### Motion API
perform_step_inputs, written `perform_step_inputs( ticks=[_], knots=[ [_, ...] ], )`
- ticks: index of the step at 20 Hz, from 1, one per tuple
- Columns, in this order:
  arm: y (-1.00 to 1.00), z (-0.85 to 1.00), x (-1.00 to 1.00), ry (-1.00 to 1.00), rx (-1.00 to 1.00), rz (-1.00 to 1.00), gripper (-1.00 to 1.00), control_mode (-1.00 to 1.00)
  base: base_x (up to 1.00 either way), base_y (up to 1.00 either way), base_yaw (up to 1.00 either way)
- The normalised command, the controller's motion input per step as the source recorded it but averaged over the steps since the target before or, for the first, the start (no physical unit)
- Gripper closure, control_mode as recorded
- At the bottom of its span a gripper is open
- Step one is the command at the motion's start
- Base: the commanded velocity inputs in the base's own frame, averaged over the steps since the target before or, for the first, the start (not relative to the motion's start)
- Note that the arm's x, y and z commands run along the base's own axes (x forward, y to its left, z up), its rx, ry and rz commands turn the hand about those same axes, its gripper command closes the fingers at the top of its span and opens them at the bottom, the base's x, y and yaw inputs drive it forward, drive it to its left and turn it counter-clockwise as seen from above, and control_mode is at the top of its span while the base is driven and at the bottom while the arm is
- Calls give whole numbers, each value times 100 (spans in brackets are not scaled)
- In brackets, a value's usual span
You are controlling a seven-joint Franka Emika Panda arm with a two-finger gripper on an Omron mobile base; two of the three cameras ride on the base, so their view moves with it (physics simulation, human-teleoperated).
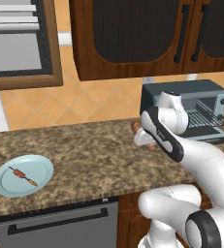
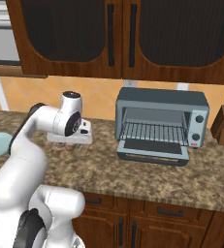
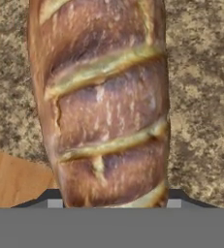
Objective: Pick up the kebab skewer and baguette bread, and place them inside the toaster oven. Close the toaster oven door and start by setting the timer.
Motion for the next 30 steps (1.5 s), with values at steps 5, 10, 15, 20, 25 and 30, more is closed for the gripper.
perform_step_inputs(
  ticks=[5,10,15,20,25,30],
  knots=[
    [-100,14,3,0,0,0,100,-100,0,0,0],
    [-100,10,11,0,0,0,100,-100,0,0,0],
    [-89,26,1,6,0,0,100,-100,0,0,0],
    [-83,3,4,6,0,0,100,-100,0,0,0],
    [0,0,25,-3,-3,0,100,-100,0,0,0],
    [0,0,51,-2,-9,0,100,-100,0,0,0]
  ],
)
